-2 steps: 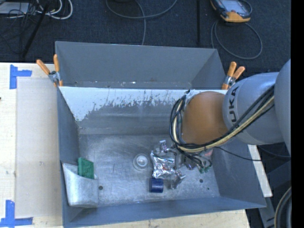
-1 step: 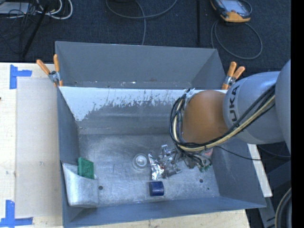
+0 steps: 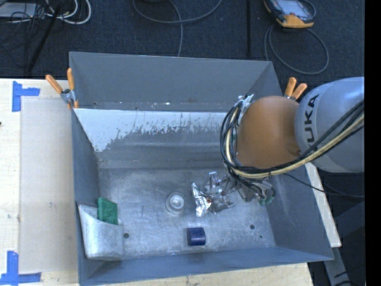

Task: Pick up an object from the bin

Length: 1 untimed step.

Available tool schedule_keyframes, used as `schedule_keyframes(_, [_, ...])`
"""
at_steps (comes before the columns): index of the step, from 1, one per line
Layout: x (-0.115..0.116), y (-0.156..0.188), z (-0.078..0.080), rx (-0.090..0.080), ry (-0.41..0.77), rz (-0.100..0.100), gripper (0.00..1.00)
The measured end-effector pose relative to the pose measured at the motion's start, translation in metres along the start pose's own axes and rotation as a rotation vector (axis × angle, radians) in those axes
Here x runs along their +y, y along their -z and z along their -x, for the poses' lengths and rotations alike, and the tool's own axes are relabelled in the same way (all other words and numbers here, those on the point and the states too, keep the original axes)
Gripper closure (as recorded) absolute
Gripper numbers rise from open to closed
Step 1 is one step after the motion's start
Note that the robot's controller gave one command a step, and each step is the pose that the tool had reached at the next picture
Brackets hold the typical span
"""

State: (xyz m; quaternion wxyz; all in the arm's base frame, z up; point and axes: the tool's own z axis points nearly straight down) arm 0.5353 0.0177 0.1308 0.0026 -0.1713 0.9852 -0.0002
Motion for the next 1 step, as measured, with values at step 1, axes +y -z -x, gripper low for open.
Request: schedule_keyframes(1, [0.0006,0.0463,0.0019,0.0,-0.001,0.0,1.0])
